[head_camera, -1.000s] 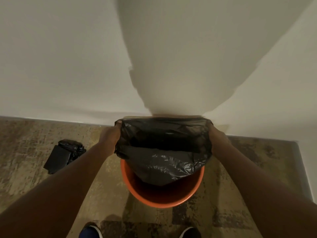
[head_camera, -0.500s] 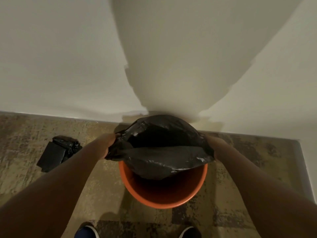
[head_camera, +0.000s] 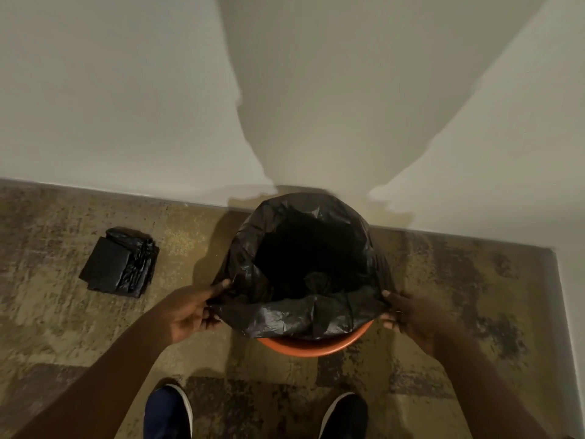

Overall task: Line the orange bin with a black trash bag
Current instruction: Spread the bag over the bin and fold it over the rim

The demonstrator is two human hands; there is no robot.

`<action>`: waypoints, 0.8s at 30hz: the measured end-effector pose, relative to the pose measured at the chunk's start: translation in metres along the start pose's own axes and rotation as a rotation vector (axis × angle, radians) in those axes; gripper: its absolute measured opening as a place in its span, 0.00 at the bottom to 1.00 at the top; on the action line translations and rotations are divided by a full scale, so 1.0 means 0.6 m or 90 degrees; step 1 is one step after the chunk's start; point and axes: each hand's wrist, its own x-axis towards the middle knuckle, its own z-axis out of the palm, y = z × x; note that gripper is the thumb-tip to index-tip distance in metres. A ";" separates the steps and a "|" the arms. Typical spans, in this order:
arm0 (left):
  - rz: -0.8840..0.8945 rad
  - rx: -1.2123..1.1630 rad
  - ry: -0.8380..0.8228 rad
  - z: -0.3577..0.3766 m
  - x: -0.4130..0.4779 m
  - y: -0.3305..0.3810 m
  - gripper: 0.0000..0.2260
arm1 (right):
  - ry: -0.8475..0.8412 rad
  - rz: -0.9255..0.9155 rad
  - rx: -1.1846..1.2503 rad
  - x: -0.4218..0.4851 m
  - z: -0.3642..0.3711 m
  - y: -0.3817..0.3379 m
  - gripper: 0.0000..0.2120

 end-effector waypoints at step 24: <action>0.109 -0.331 0.083 0.118 -0.012 -0.120 0.24 | 0.164 0.058 0.322 -0.045 0.157 0.060 0.20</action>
